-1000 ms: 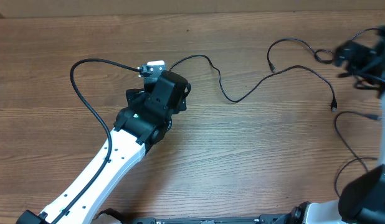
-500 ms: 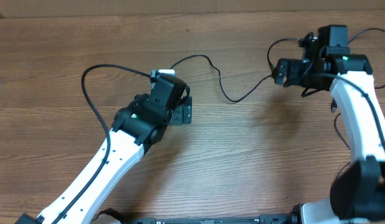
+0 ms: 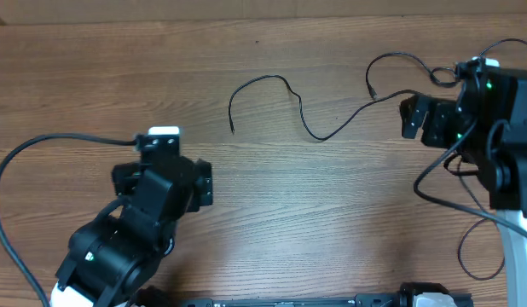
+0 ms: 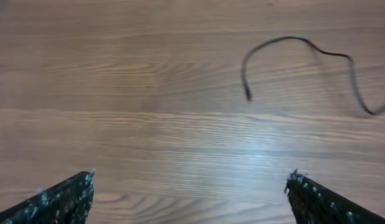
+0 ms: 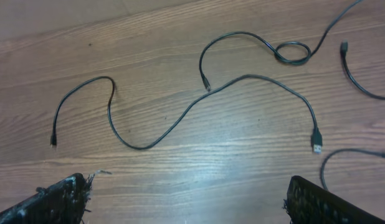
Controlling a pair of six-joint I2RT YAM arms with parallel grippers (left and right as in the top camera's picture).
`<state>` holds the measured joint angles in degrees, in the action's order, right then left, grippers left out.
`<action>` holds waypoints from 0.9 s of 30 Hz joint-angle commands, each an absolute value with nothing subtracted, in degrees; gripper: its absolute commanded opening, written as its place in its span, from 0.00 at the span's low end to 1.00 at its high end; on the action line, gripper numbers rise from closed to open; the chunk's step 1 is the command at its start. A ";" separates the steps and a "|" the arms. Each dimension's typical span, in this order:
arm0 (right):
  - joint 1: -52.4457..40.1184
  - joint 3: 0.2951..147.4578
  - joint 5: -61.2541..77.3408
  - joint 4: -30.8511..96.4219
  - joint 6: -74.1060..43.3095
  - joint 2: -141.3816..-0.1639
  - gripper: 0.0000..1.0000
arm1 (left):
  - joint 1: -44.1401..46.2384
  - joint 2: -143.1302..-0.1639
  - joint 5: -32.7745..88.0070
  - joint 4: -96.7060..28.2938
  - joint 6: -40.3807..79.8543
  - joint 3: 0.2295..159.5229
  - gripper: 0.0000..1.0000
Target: Untangle cables
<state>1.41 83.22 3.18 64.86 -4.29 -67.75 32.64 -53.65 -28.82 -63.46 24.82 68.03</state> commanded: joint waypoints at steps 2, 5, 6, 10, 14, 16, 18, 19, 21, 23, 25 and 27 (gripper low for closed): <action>1.56 83.66 -2.00 66.48 -10.63 -66.54 1.00 | 32.82 -54.35 -34.54 -64.18 28.51 68.73 1.00; 1.56 83.66 -6.07 67.51 -13.45 -66.26 1.00 | 32.82 -54.92 -34.28 -64.27 29.82 68.73 0.99; 1.56 83.66 -6.46 67.59 -13.54 -66.26 1.00 | 32.82 -55.09 -33.82 -64.27 29.82 68.73 1.00; 1.56 83.66 -6.39 67.59 -13.56 -66.28 1.00 | 32.82 -55.72 -30.44 -64.29 29.82 68.73 1.00; 1.56 83.66 -6.37 67.61 -13.54 -66.28 1.00 | 32.82 -56.36 -28.88 -64.25 29.82 68.73 0.99; 1.56 83.66 -6.37 67.26 -13.54 -66.28 1.00 | 32.82 -56.73 -28.91 -64.20 29.82 68.73 1.00; 1.56 83.66 -6.37 67.00 -13.54 -66.28 1.00 | 32.80 -56.90 -28.91 -64.03 29.80 68.73 1.00; 1.56 83.66 -6.37 66.85 -13.54 -66.28 1.00 | 32.82 -56.90 -28.91 -63.99 29.80 68.73 0.99; 1.56 83.66 -6.13 66.54 -13.54 -66.28 1.00 | 32.80 -56.95 -28.91 -63.64 29.80 68.73 1.00; 1.56 83.66 -4.86 66.50 -13.54 -66.28 1.00 | 32.80 -56.95 -28.88 -63.11 29.82 68.73 0.99; 1.56 83.66 -3.97 66.54 -13.52 -66.35 1.00 | 32.80 -56.95 -28.62 -62.67 29.82 68.73 1.00; 1.56 83.66 -4.03 66.46 -13.47 -66.50 1.00 | 32.82 -56.95 -28.08 -62.70 29.85 68.73 0.99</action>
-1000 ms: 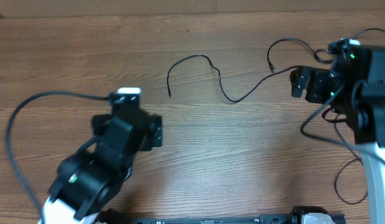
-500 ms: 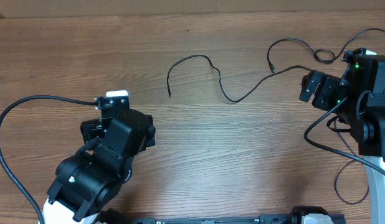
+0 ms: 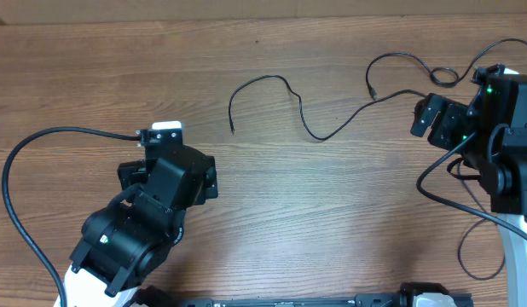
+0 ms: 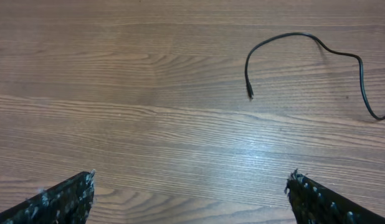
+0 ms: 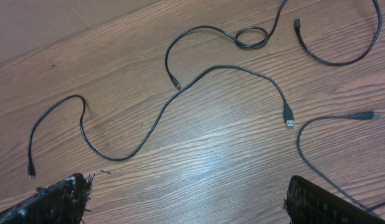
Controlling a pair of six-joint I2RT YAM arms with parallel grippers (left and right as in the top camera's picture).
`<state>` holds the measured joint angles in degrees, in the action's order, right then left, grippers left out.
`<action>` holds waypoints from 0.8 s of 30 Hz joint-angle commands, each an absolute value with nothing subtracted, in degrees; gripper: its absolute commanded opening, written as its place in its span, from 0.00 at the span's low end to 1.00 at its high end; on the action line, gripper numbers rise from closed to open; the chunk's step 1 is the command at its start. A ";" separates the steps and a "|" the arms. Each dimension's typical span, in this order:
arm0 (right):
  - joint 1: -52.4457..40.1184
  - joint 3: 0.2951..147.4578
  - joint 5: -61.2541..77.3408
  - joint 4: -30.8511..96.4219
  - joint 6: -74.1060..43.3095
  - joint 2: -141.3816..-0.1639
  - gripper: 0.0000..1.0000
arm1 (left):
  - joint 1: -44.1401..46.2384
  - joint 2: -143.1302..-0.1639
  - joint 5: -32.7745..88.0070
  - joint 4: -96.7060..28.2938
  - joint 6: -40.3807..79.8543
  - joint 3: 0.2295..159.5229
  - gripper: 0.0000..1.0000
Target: Untangle cables
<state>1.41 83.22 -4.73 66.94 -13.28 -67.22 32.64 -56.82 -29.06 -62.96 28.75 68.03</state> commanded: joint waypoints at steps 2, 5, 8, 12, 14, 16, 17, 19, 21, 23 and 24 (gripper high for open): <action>1.63 83.66 -5.15 65.93 -13.50 -66.78 1.00 | 32.80 -56.95 -27.05 -62.70 29.82 68.73 0.99; 1.63 83.66 -7.49 63.35 -13.52 -67.85 1.00 | 32.82 -56.95 -26.94 -62.70 29.82 68.73 0.99; 1.63 83.66 -7.73 58.59 -13.50 -70.61 1.00 | 32.80 -56.95 -26.96 -62.70 29.82 68.73 0.99; 1.63 83.66 -9.52 54.87 -13.52 -75.92 1.00 | 32.80 -56.99 -26.94 -62.72 29.82 68.73 1.00; 1.63 83.66 -11.70 54.22 -13.54 -78.65 1.00 | 32.80 -56.99 -26.92 -62.72 29.82 68.73 1.00; 1.61 83.66 -13.32 53.58 -13.52 -80.90 1.00 | 32.82 -56.99 -26.48 -62.74 29.82 68.73 0.99; 1.63 83.66 -13.89 53.32 -13.52 -81.69 1.00 | 32.82 -56.99 -25.87 -62.72 29.82 68.73 1.00; 1.63 83.66 -14.44 52.95 -13.52 -82.52 1.00 | 32.82 -57.01 -25.41 -62.67 29.85 68.73 1.00; 1.63 83.66 -15.55 52.56 -13.56 -82.98 1.00 | 32.80 -57.14 -25.43 -62.57 29.82 68.73 0.99; 1.65 83.66 -18.28 52.34 -14.22 -82.98 1.00 | 32.80 -57.39 -25.41 -62.33 29.85 68.73 0.99; 1.69 83.68 -20.67 52.31 -15.42 -82.96 1.00 | 32.80 -57.52 -25.41 -62.30 29.85 68.73 1.00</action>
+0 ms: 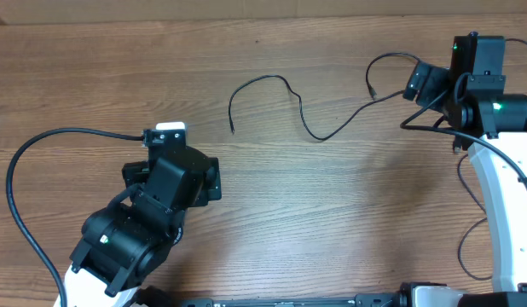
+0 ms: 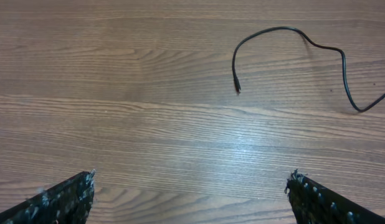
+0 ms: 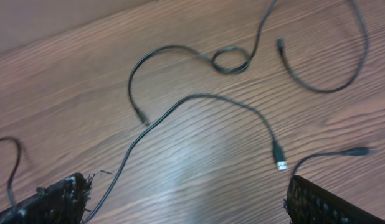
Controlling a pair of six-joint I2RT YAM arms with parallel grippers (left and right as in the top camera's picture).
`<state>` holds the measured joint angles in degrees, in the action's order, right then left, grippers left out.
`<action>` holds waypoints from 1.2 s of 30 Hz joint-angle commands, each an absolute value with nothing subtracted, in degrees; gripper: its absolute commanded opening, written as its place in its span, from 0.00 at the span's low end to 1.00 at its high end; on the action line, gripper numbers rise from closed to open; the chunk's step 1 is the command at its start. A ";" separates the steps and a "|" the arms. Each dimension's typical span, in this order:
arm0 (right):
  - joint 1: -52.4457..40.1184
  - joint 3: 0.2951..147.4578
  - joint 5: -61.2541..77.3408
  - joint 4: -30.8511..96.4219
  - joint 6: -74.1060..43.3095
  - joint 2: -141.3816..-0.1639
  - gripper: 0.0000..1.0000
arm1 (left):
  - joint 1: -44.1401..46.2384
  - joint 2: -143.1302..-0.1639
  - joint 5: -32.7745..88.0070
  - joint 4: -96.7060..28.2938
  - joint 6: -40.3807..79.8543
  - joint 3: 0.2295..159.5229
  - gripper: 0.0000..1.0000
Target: Untangle cables
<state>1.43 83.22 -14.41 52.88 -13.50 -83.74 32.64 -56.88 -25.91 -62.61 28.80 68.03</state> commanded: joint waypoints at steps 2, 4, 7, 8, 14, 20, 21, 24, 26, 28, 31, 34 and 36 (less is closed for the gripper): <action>1.91 83.70 -24.12 52.51 -16.62 -82.96 1.00 | 32.80 -57.80 -25.39 -62.30 29.87 68.73 1.00; 2.26 83.70 -24.34 53.54 -16.78 -82.96 1.00 | 32.82 -58.41 -25.41 -62.26 29.87 68.73 1.00; 2.31 83.70 -23.40 57.63 -17.89 -82.96 1.00 | 32.82 -59.79 -25.39 -61.87 29.87 68.73 1.00; 2.31 83.70 -22.48 60.36 -18.26 -82.96 1.00 | 32.82 -60.64 -25.39 -61.78 29.85 68.73 1.00; 2.31 83.70 -20.69 65.30 -18.83 -82.96 1.00 | 32.82 -63.55 -25.36 -60.62 29.85 68.73 1.00; 2.31 83.70 -20.69 65.76 -19.79 -82.96 1.00 | 32.82 -65.73 -23.66 -60.20 29.82 68.73 1.00; 2.31 83.70 -20.69 65.76 -19.79 -82.96 1.00 | 32.82 -65.89 -23.66 -60.01 29.82 68.73 0.99; 2.31 83.70 -20.71 65.78 -20.36 -82.96 1.00 | 32.82 -65.89 -23.66 -59.51 29.82 68.73 1.00; 2.31 83.70 -20.71 65.89 -21.02 -82.96 1.00 | 32.82 -65.91 -23.66 -59.24 29.82 68.73 1.00; 2.31 83.70 -20.71 65.91 -21.28 -82.96 1.00 | 32.82 -65.91 -23.68 -59.16 29.82 68.73 0.99; 2.31 83.70 -18.55 66.02 -21.28 -82.96 1.00 | 32.80 -65.91 -23.66 -58.83 29.82 68.73 1.00; 2.00 83.70 -15.11 68.10 -21.80 -82.72 0.91 | 32.82 -65.87 -22.31 -59.35 29.80 68.73 1.00; 0.91 83.68 -16.58 69.54 -23.46 -81.62 0.96 | 33.34 -65.80 -21.80 -59.53 29.80 68.73 1.00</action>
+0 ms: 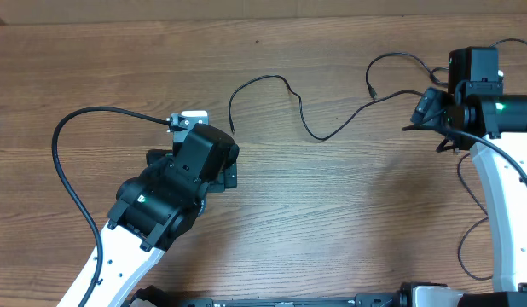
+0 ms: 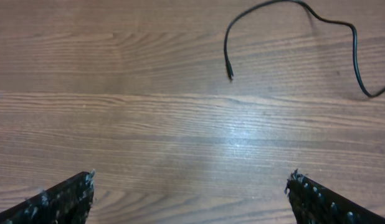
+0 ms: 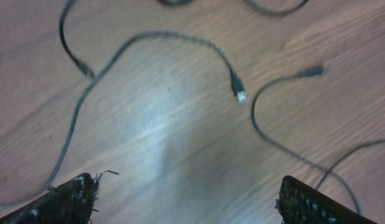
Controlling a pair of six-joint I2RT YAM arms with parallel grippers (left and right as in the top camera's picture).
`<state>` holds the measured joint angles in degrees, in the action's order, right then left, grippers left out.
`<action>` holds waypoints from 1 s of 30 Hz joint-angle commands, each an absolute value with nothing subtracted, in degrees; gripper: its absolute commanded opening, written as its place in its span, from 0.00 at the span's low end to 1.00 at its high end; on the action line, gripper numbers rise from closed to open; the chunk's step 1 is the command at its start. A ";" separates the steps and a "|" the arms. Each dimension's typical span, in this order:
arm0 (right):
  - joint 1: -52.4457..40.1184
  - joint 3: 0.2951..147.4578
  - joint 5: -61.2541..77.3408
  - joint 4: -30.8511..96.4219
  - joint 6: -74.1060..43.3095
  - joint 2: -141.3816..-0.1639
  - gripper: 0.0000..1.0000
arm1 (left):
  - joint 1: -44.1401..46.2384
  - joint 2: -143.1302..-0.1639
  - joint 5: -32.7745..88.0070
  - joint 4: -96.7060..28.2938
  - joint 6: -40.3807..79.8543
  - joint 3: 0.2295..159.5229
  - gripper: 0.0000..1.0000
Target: Untangle cables
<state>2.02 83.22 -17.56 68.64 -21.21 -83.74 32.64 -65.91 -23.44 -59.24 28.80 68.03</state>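
Observation:
A long thin black cable (image 1: 319,135) snakes across the far middle of the table; its small left end (image 2: 229,74) lies ahead of my open left gripper (image 2: 189,186), which is empty above bare wood. The cable's USB plug (image 3: 238,87) lies ahead of my open, empty right gripper (image 3: 187,186). A second cable (image 1: 390,56) loops at the far right, its small plug (image 3: 86,71) beside the long cable. A third cable end (image 3: 317,71) curves in right of the USB plug. In the overhead view the left gripper (image 1: 232,166) and right gripper (image 1: 425,109) touch no cable.
The wooden table (image 1: 332,222) carries everything. The left arm's own thick black lead (image 1: 76,128) arcs over the left side. More thin black cable (image 1: 468,256) trails along the right edge by the right arm's white link (image 1: 502,196).
My left arm has moved up and to the right, toward the long cable's left end. My right gripper has moved nearer, now over the USB plug. Both stay open; the cables lie unchanged.
At first my left arm sat low at the near left and my right gripper hovered by the right cables. The right gripper then shifted right, then to the far side. Now it is back over the USB plug, and the left arm is close to the cable's left end.

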 commanded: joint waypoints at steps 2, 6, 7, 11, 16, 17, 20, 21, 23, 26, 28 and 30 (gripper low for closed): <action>-0.47 83.68 -19.00 70.22 -24.03 -79.68 0.98 | 34.79 -65.54 -24.23 -59.11 29.87 68.73 0.99; -3.68 83.64 -21.65 73.14 -23.57 -74.22 1.00 | 39.29 -64.45 -33.10 -58.26 31.75 68.73 1.00; -4.36 83.64 -22.04 74.28 -23.57 -72.66 1.00 | 40.51 -64.16 -34.98 -58.24 32.23 68.73 1.00; -4.93 83.64 -22.44 78.70 -23.62 -67.57 1.00 | 44.03 -63.22 -38.37 -58.41 33.47 68.73 1.00; -4.93 83.64 -20.84 82.98 -23.64 -60.51 1.00 | 44.75 -61.80 -39.27 -59.61 35.81 68.73 1.00; -4.93 83.64 -20.64 83.88 -23.62 -58.78 1.00 | 44.75 -61.21 -39.68 -60.31 36.07 68.73 1.00; -4.93 83.64 -18.83 86.54 -23.57 -53.23 1.00 | 44.75 -59.11 -41.54 -63.46 38.15 68.66 1.00; -4.93 83.64 -17.65 87.55 -23.57 -51.07 1.00 | 44.75 -58.26 -42.52 -64.84 39.51 68.47 1.00; -4.93 83.64 -15.38 89.17 -23.57 -46.89 1.00 | 44.75 -56.18 -43.75 -66.65 41.71 67.29 1.00; -4.93 83.64 -13.21 90.37 -23.57 -42.17 1.00 | 44.75 -51.70 -45.65 -66.63 44.84 62.48 0.99; -4.93 83.64 -12.12 90.56 -23.59 -40.03 1.00 | 44.75 -48.45 -46.57 -65.36 46.24 57.80 0.99; -4.93 83.64 -11.14 90.59 -23.59 -39.05 1.00 | 44.75 -45.45 -46.78 -62.74 46.35 52.73 1.00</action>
